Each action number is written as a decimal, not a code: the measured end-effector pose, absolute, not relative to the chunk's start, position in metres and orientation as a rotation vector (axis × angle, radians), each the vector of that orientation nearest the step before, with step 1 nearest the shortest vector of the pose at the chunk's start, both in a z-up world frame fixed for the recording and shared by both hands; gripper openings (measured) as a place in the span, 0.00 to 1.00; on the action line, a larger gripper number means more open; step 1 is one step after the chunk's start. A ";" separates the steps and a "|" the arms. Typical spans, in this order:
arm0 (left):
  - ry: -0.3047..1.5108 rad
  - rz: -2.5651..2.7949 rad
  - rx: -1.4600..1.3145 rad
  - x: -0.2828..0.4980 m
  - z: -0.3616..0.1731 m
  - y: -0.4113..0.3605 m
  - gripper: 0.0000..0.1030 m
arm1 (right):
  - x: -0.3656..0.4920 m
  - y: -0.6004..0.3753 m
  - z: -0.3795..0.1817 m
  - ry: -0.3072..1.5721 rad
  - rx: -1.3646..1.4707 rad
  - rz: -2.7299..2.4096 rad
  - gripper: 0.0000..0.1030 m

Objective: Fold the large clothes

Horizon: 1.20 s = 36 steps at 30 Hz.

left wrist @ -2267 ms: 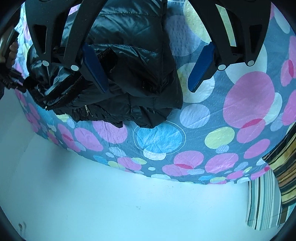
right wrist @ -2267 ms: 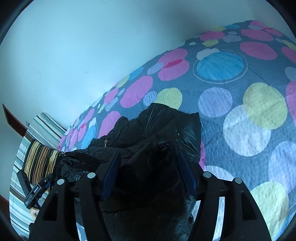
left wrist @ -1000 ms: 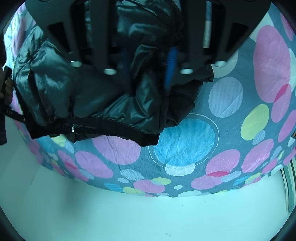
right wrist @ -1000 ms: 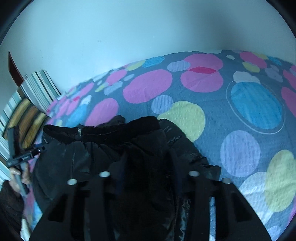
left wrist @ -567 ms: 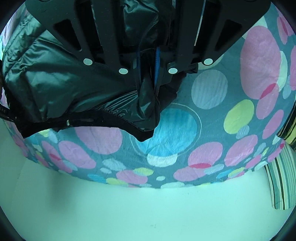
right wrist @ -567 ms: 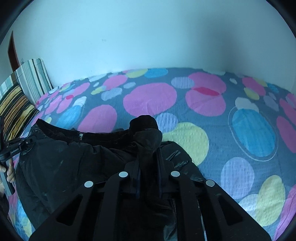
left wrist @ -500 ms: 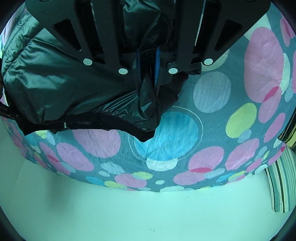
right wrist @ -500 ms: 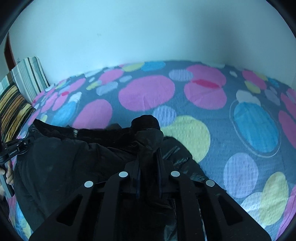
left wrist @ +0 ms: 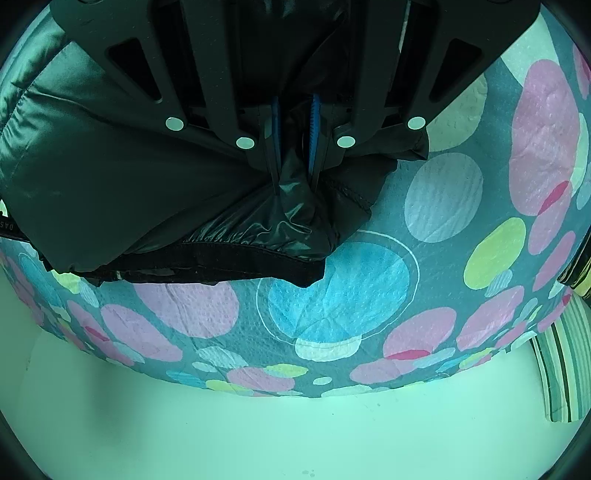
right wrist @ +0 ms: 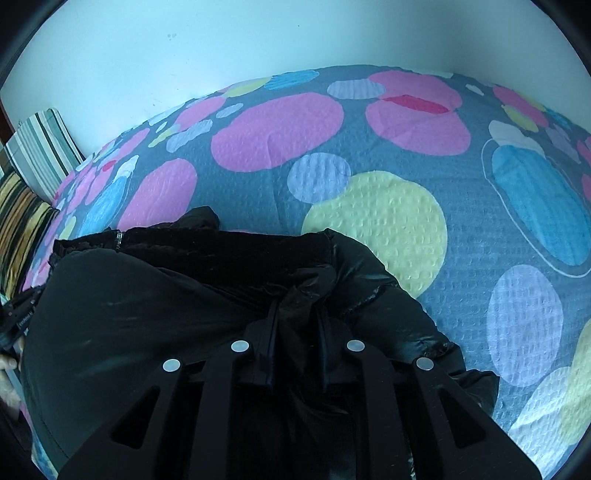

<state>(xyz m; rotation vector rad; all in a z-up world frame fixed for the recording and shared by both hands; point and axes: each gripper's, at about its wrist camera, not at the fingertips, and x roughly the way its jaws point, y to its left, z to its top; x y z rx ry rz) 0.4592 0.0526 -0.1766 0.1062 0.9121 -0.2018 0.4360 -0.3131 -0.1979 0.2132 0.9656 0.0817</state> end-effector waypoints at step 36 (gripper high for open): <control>1.024 -0.275 -0.320 0.317 -0.176 0.116 0.89 | 0.254 -0.347 -0.202 0.897 0.600 0.062 0.72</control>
